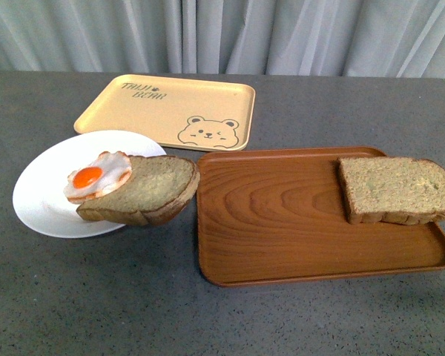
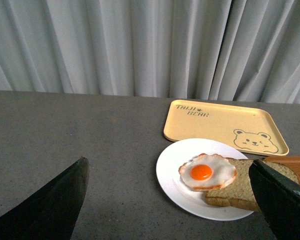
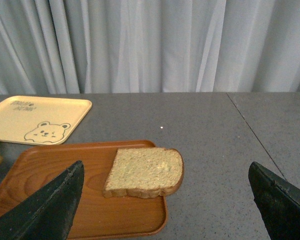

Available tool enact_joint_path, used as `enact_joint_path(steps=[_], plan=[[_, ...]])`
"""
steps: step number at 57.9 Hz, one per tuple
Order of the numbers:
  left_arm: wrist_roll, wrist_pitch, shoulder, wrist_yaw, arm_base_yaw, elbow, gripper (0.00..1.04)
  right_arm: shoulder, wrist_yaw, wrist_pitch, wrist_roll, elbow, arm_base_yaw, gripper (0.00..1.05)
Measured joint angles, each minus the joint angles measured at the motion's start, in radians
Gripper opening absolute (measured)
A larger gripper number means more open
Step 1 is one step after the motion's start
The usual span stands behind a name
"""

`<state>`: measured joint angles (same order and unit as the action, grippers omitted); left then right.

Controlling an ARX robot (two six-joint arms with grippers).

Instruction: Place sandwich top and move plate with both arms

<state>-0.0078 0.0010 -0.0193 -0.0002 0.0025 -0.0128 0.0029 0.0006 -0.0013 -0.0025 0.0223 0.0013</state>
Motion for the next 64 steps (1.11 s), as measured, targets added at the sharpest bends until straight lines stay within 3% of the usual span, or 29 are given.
enact_joint_path(steps=[44,48,50,59,64], plan=[[0.000,0.000,0.000,0.000,0.000,0.000,0.96,0.000,-0.001,0.000,0.000,0.000,0.000,0.96],[0.000,0.000,0.000,0.000,0.000,0.000,0.96,0.090,-0.163,-0.128,0.045,0.053,-0.063,0.96],[0.000,0.000,0.000,0.001,0.000,0.000,0.96,0.233,-0.280,-0.146,0.068,0.100,-0.146,0.96],[0.000,0.000,0.000,0.000,0.000,0.000,0.96,0.824,-0.587,0.150,0.122,0.271,-0.426,0.96],[0.000,0.000,0.000,0.000,0.000,0.000,0.96,1.129,-0.635,0.304,0.123,0.364,-0.471,0.96]])
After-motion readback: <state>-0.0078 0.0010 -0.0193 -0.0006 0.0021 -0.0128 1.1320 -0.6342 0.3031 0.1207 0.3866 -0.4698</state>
